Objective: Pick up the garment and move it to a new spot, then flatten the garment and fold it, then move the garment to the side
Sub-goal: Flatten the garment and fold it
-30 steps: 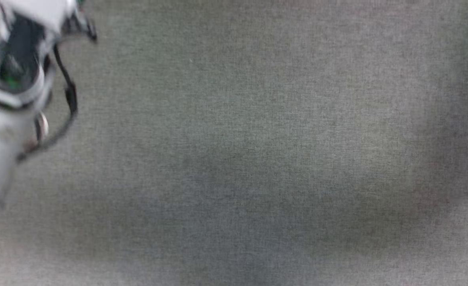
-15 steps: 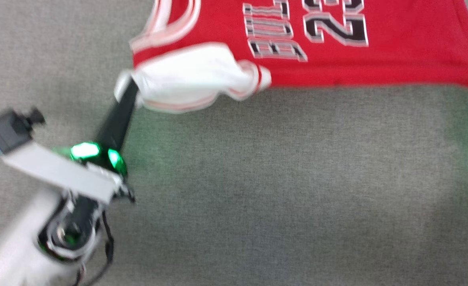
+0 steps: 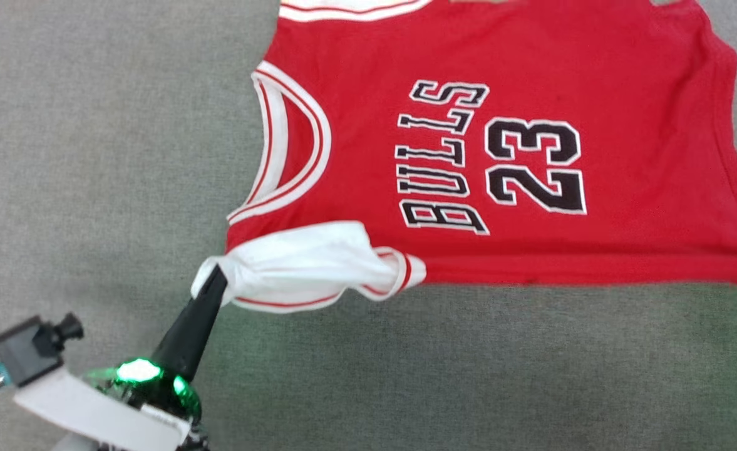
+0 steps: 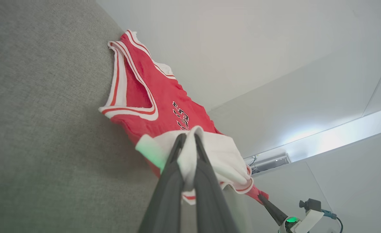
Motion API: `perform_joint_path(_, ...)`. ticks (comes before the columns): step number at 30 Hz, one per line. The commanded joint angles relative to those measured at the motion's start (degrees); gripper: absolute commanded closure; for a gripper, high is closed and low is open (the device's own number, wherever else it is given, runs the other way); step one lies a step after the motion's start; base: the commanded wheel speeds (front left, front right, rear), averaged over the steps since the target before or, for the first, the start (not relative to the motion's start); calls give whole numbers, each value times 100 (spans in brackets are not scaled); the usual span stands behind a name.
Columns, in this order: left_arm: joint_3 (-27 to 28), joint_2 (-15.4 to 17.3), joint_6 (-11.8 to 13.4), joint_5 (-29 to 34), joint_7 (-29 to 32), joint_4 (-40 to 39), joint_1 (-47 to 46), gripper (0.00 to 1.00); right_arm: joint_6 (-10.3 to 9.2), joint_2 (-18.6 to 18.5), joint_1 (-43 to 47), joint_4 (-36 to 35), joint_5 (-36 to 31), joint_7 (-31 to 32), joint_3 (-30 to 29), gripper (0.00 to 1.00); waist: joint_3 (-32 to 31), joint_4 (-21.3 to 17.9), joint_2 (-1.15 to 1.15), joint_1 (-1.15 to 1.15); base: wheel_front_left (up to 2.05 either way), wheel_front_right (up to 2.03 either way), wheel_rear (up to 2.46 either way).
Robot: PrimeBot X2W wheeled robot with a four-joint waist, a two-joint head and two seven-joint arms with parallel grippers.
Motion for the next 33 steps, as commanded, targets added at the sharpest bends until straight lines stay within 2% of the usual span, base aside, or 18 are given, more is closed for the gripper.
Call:
perform_joint_path(1, 100, 12, 12, 71, -34, -87, 143, 100, -8, 13, 169, -133, 67, 37, -76, 100, 8, 17, 0, 0, 0, 0, 0)
perform_joint_path(7, 165, 10, 12, 294, -29, -227, 224, 100, -8, 63, 281, -325, 173, 89, -22, 100, 59, 13, 0, 0, 0, 0, 0)
perform_joint_path(15, -166, 16, 12, 286, -3, 206, -911, 100, -7, 69, -693, 209, -29, 20, 230, 100, 243, 7, 0, 0, 0, 0, 0)
perform_joint_path(24, -480, -273, 12, 388, -20, 1340, -2142, 100, -7, 65, -1690, 1193, -271, -271, 231, 100, 537, -15, 0, 0, 0, 0, 0)
perform_joint_path(29, -746, -413, 12, 645, -23, 2139, -2508, 100, -7, 52, -1971, 1740, -434, -496, 259, 100, 691, -44, 0, 0, 0, 0, 0)
perform_joint_path(33, -713, -504, 14, 846, -14, 2620, -2604, 100, -7, -30, -2072, 2049, -525, -653, 349, 100, 778, -49, 0, 0, 0, 0, 0)
